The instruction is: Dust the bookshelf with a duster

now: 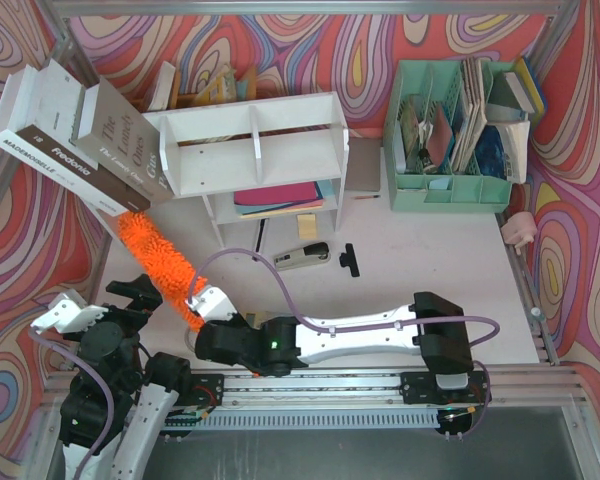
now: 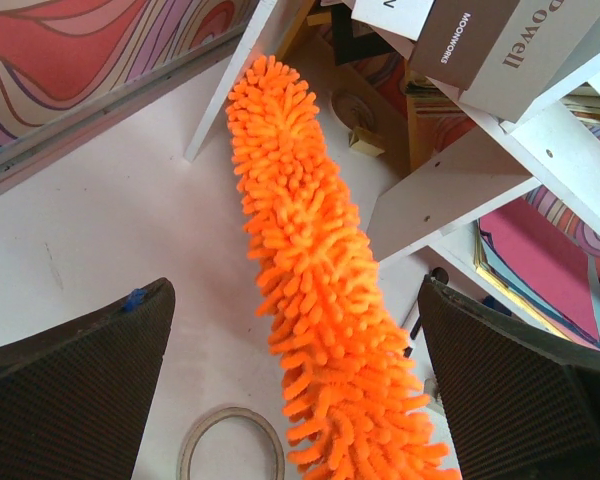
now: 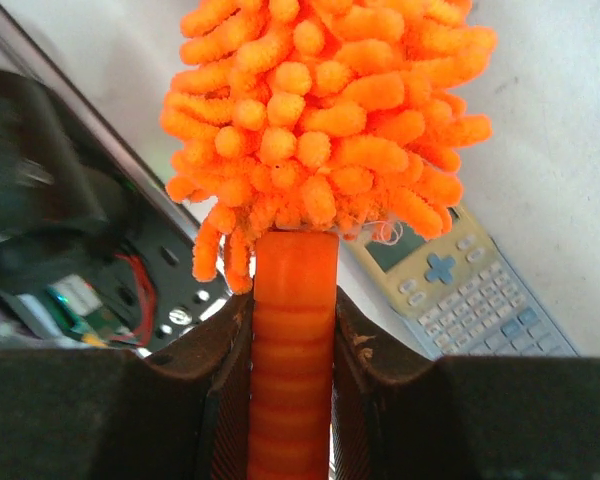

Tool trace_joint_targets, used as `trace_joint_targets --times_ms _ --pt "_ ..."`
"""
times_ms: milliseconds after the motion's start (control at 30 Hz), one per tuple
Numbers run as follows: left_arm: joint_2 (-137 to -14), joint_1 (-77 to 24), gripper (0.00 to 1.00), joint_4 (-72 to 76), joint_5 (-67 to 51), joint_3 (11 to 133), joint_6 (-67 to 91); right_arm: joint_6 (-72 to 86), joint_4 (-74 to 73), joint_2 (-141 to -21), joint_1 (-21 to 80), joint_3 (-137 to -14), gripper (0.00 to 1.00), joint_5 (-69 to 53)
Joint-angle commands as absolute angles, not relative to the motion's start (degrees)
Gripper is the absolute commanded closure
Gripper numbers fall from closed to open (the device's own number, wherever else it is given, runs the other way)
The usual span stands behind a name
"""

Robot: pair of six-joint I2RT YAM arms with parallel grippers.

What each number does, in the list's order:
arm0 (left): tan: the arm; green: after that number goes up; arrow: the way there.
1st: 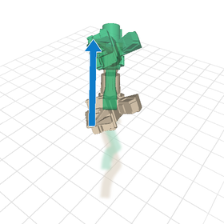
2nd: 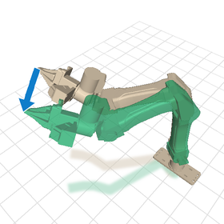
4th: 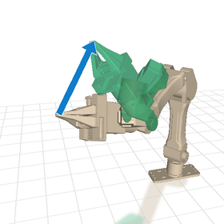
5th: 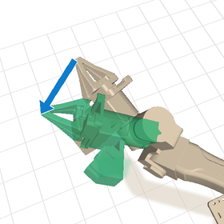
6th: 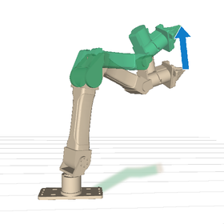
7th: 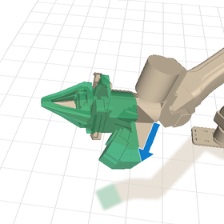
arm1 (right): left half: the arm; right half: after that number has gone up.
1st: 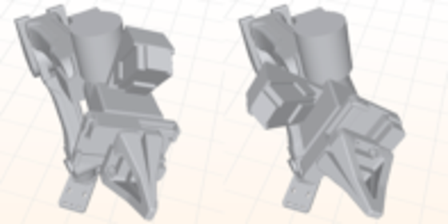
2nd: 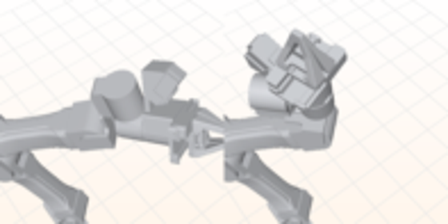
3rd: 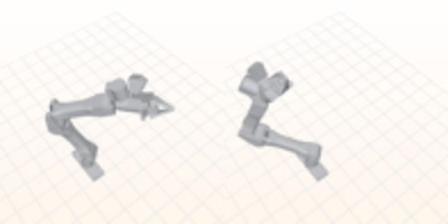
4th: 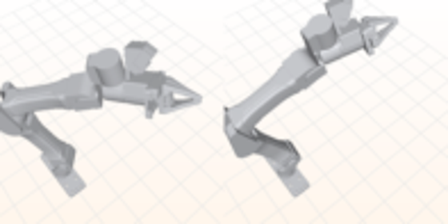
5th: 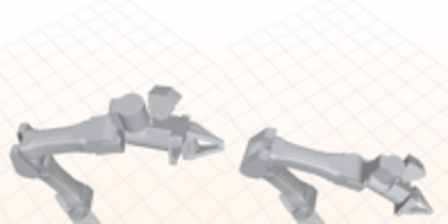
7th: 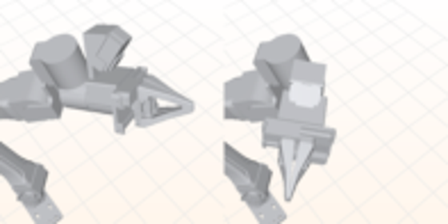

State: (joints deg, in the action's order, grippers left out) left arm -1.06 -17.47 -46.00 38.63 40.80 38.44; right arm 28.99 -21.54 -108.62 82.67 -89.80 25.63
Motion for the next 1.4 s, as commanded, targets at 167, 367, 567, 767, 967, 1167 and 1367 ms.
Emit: trace_joint_targets --times_ms 167,367,567,767,967,1167,1367 --pt "-0.26 -16.97 0.02 -45.92 39.16 40.96 38.67 28.22 -18.20 -110.83 83.24 -82.80 1.00 18.59" --pt "-0.29 -16.96 0.02 -45.96 39.20 40.98 38.65 26.60 -17.47 -110.40 83.24 -84.69 1.00 21.46" --pt "-0.26 -16.96 0.02 -46.05 39.36 41.18 38.66 23.96 -13.33 -106.32 83.25 -89.39 1.00 26.31" --pt "-0.26 -16.96 0.02 -46.05 39.31 41.05 38.67 23.10 -11.01 -99.96 83.25 -88.81 1.00 29.26" --pt "-0.26 -16.79 0.02 -45.92 39.12 41.06 38.67 27.60 -9.35 -95.39 83.32 -82.74 1.00 28.76" --pt "-0.26 -16.62 0.01 -45.73 38.88 40.88 38.67 36.18 -15.26 -96.44 83.32 -79.13 1.00 34.54" --pt "-0.27 -16.34 0.02 -45.44 38.59 40.69 38.46 44.75 -18.86 -91.86 83.32 -74.48 1.00 41.51"
